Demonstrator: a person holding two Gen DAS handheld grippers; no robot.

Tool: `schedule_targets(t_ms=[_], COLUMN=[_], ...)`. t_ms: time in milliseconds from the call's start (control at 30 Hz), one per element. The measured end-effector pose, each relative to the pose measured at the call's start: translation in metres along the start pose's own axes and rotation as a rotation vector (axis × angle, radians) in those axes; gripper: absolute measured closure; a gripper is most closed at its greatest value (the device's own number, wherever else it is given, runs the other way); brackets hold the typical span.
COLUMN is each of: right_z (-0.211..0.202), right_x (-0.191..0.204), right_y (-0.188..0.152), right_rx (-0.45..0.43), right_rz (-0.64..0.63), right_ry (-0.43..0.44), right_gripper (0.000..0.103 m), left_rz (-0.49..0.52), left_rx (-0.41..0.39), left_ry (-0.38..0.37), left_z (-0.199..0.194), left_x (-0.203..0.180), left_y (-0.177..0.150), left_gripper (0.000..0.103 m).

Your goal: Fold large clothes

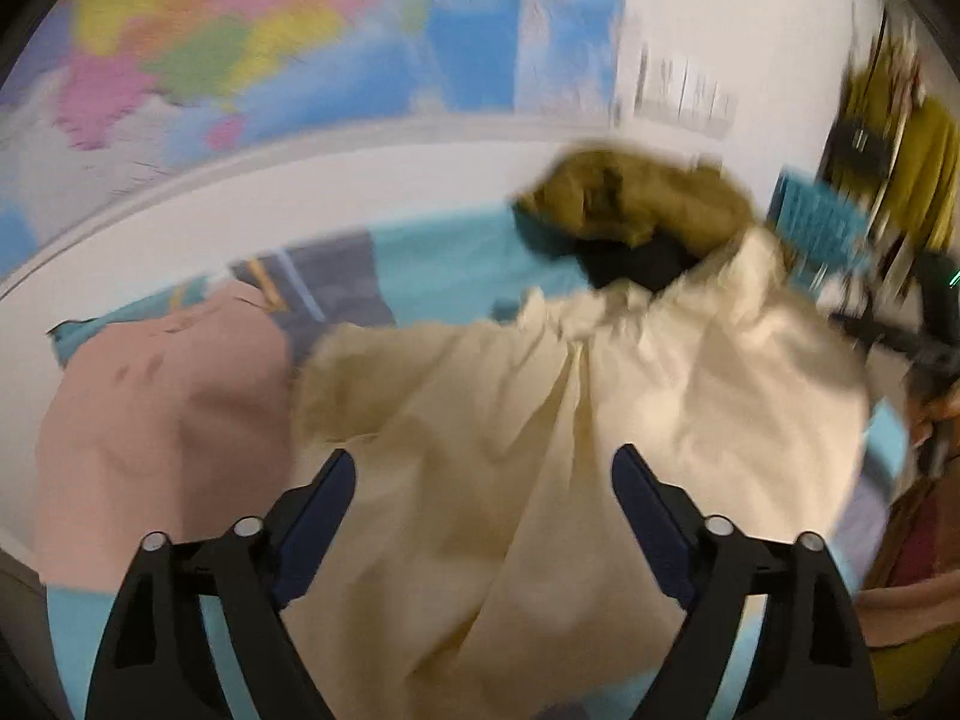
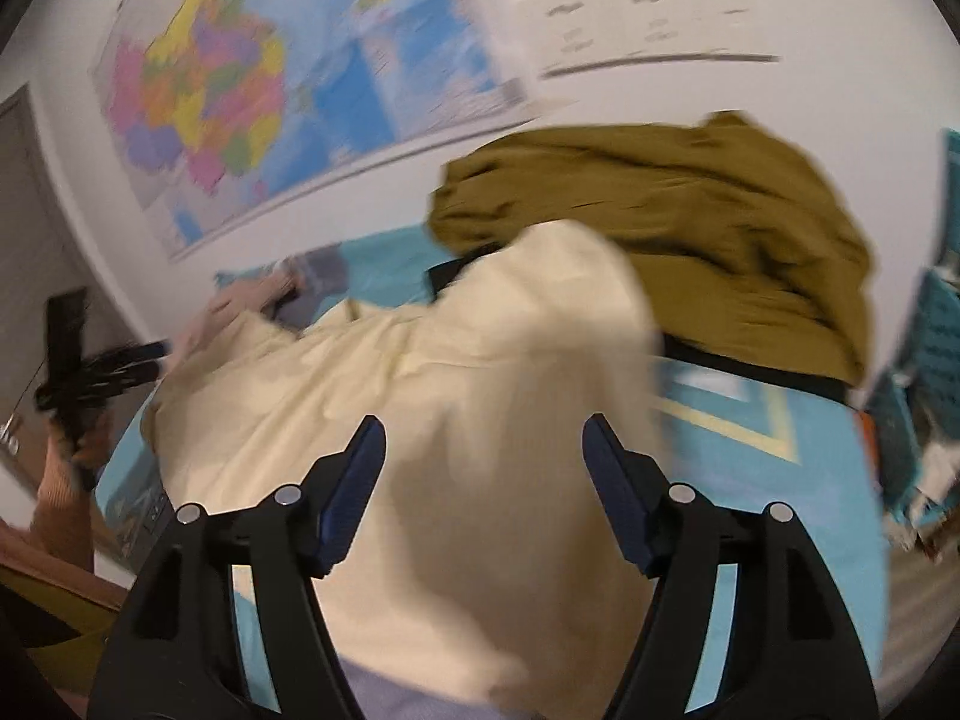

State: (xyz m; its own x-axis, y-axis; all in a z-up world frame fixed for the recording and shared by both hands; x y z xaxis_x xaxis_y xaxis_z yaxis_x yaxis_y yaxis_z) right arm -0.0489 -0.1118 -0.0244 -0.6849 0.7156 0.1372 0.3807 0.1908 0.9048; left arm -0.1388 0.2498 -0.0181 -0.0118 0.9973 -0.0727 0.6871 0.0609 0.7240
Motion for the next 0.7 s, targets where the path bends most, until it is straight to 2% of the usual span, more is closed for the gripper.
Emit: schedule_targets(t_ms=[33,67,133,167,300,333,367,467,500,533,567,700], right_z=[0.012,0.021,0.038,0.046,0.073,0.076,0.08,0.086,0.086,0.082,0.078,0.075], right_x=[0.009,0.017,0.028,0.032,0.048,0.05,0.053,0.057,0.058,0.058,0.056,0.047], right_y=[0.001,0.002,0.002,0.001,-0.005,-0.007,-0.009,-0.014,-0.013,-0.009,-0.005,0.006], right_rx=[0.017,0.028,0.062,0.078,0.143,0.152,0.171,0.204,0.198,0.173,0.153,0.116], right_rz=[-0.031,-0.045,-0.059,-0.071,-0.14,-0.149,-0.166,-0.175,-0.177,-0.17,-0.155,-0.135], right_ry=[0.008,0.021,0.05,0.052,0.036,0.032,0.029,0.053,0.051,0.055,0.062,0.038], right_gripper=[0.035,0.035,0.035,0.036,0.035,0.036,0.041,0.077,0.088,0.09,0.094,0.1], left_rz=[0.002,-0.007,-0.027,-0.044,-0.104,-0.121,-0.13,-0.153,-0.148,-0.152,-0.177,-0.169], left_rx=[0.045,0.103,0.177,0.201,0.199,0.188,0.166,0.118,0.091,0.057,0.05,0.079], left_ry=[-0.006,0.002,0.026,0.028,-0.003,-0.011,-0.019,-0.008,0.02,0.043,0.033,0.011], left_z=[0.015,0.035,0.058,0.066,0.072,0.071,0.069,0.062,0.06,0.057,0.058,0.07], left_x=[-0.003,-0.004,0.001,0.005,0.017,0.021,0.023,0.028,0.028,0.032,0.035,0.033], left_y=[0.0,0.002,0.004,0.005,0.011,0.015,0.02,0.034,0.041,0.046,0.048,0.037], left_gripper=[0.031,0.042,0.056,0.067,0.088,0.091,0.094,0.101,0.101,0.101,0.101,0.1])
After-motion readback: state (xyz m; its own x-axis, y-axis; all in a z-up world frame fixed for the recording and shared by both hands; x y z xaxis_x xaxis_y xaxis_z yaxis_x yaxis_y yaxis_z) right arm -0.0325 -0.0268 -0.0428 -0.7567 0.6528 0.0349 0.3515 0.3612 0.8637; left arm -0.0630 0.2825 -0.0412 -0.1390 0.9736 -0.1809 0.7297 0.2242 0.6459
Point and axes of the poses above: each gripper's, at about its wrist camera, not at the fingertips, and z roughly the way its jaws point, x to its left, y to its top, the point moved 4 cm from there along z, roughly the way its jaws point, and after that the axes turned 4 degrees about -x, right-handed, at the moved point
